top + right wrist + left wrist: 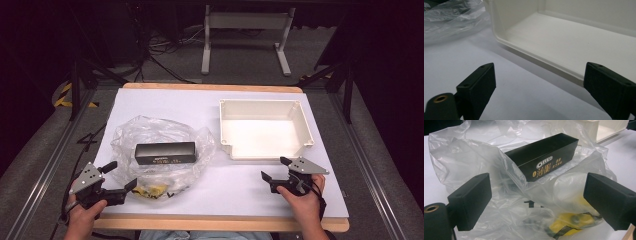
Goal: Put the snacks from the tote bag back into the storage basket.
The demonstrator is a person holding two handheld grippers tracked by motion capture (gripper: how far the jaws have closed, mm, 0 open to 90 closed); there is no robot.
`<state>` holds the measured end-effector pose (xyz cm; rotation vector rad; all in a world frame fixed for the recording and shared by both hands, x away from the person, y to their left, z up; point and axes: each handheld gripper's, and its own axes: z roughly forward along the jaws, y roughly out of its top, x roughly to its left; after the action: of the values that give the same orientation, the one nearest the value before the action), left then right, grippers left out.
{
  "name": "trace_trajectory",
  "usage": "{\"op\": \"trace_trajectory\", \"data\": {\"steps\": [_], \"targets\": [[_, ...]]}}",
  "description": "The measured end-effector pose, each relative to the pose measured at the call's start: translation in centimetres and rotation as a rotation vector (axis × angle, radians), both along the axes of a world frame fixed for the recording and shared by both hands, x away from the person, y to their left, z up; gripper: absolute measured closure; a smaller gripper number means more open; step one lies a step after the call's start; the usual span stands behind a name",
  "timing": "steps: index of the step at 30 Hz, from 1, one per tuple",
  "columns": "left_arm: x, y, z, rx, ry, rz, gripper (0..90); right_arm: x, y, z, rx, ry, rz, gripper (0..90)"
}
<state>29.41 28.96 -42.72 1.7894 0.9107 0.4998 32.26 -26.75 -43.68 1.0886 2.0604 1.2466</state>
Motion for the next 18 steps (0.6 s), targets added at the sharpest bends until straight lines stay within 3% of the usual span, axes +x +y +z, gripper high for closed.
{"op": "trace_trajectory", "data": {"steps": [3,13,18], "targets": [[0.0,0.0,0.0,0.002,0.001,0.000,8.9,0.1,0.0,0.0,0.002,0.016,0.020,11.3],[0.0,0.1,0.1,-0.007,-0.005,0.005,8.9,0.0,-0.1,0.7,0.011,0.009,0.016,11.0],[0.0,0.2,0.1,-0.008,-0.009,0.008,8.9,-0.4,-0.1,2.1,-0.001,0.026,0.051,11.0]]}}
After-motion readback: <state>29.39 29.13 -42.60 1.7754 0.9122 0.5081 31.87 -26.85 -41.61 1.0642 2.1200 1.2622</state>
